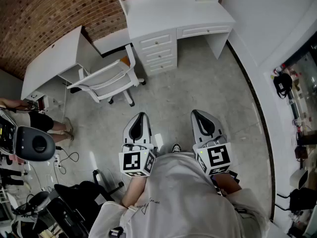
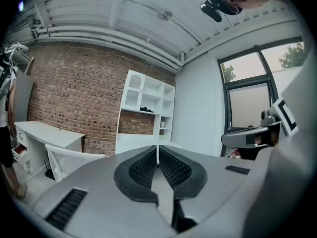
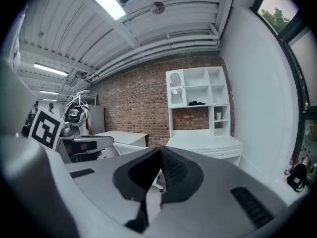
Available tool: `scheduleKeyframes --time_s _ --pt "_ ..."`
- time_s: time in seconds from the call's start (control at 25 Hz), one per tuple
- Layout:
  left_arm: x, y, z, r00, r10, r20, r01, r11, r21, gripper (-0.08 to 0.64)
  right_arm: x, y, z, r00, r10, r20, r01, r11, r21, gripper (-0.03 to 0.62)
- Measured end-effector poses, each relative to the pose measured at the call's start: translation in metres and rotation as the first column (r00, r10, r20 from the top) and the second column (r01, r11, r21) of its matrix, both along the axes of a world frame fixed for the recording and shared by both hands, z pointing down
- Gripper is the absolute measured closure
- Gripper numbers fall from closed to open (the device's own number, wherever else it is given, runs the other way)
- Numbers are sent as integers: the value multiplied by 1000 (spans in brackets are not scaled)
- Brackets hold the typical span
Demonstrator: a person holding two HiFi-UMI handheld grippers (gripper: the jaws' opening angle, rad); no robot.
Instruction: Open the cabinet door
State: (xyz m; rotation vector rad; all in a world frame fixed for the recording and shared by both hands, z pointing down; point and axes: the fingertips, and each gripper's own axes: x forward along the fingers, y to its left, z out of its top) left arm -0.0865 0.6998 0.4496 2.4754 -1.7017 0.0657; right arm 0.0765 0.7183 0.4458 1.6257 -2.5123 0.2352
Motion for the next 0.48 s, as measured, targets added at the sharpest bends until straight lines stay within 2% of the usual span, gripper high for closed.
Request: scheduleKeyframes --time_s 0.28,0.48 --pt "11 -1 10 999 11 30 -10 999 -33 543 7 1 14 1000 -9 -13 8 1000 -30 569" --pt "9 1 32 999 20 41 -15 993 -116 543 9 0 31 1000 5 18 -4 995 -102 569"
